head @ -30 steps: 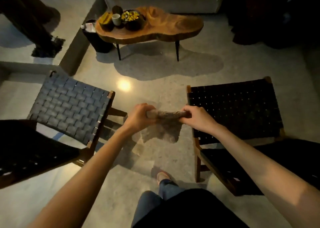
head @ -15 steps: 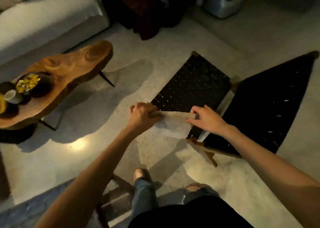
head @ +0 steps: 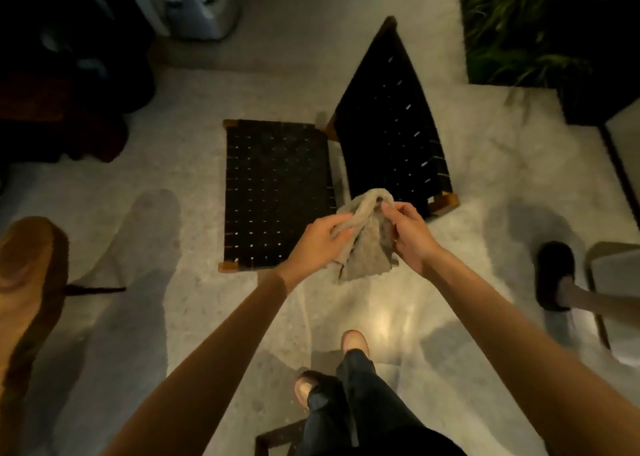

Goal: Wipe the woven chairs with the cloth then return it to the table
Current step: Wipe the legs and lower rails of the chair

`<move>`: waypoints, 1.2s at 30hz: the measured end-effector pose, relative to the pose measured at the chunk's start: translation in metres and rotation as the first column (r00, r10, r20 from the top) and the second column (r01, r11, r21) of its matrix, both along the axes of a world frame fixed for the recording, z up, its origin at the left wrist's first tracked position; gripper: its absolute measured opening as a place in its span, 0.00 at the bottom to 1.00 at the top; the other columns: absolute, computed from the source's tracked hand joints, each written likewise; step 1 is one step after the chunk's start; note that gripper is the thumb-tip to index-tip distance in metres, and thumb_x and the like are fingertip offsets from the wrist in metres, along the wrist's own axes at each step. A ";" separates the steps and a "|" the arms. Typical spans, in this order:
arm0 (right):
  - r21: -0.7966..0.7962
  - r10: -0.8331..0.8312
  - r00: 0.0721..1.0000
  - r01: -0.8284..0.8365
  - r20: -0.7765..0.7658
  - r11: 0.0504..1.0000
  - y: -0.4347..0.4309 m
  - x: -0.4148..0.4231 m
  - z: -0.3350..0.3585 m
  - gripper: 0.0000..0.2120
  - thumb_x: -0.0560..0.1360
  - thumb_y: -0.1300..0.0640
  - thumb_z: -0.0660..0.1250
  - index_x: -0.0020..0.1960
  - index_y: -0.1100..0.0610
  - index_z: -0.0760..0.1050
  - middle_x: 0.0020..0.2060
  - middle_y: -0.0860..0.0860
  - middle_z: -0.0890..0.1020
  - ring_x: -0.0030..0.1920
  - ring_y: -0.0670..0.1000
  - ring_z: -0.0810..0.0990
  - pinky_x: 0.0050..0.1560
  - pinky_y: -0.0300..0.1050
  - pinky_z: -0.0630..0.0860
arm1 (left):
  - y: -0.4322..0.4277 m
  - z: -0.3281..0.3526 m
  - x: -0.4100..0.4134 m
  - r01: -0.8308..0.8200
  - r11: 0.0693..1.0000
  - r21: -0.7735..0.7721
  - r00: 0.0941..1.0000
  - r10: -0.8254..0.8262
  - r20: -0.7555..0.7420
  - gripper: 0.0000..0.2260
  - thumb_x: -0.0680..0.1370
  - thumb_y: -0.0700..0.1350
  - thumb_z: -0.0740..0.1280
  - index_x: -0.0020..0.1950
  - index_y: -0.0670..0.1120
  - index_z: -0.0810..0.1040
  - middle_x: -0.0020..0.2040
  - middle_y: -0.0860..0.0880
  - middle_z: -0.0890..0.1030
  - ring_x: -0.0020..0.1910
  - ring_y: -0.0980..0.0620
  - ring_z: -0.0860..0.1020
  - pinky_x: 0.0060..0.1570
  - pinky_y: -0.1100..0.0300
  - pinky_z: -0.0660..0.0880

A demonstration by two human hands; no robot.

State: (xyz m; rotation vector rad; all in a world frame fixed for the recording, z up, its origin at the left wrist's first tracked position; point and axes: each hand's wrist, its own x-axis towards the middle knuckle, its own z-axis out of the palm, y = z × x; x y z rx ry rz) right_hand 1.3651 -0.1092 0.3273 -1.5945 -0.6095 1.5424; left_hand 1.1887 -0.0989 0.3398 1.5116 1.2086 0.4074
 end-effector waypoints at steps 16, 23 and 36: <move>0.122 -0.279 0.915 0.254 0.292 0.960 0.000 0.051 -0.081 0.06 0.76 0.59 0.67 0.49 0.55 0.69 0.41 0.47 0.76 0.42 0.45 0.75 0.44 0.40 0.74 | 0.052 -0.063 0.068 -0.047 0.927 -0.372 0.998 0.033 -0.044 0.17 0.82 0.36 0.53 0.68 0.44 0.72 0.49 0.54 0.73 0.49 0.54 0.72 0.44 0.65 0.73; 0.143 -0.614 0.694 0.612 0.376 0.778 -0.025 0.077 -0.110 0.09 0.75 0.59 0.64 0.43 0.48 0.64 0.38 0.45 0.72 0.33 0.37 0.72 0.37 0.32 0.70 | 0.064 -0.101 0.117 0.101 0.986 -0.133 0.986 -0.117 -0.118 0.20 0.81 0.36 0.57 0.72 0.49 0.66 0.69 0.47 0.68 0.62 0.45 0.73 0.59 0.58 0.71; 0.559 -0.589 0.594 0.265 0.548 0.786 0.058 0.098 -0.159 0.11 0.78 0.53 0.65 0.57 0.57 0.72 0.63 0.36 0.65 0.72 0.47 0.57 0.70 0.43 0.55 | 0.123 -0.174 0.152 0.393 0.906 0.157 0.919 -0.387 -0.067 0.26 0.81 0.35 0.57 0.77 0.52 0.55 0.78 0.54 0.48 0.74 0.61 0.49 0.72 0.58 0.57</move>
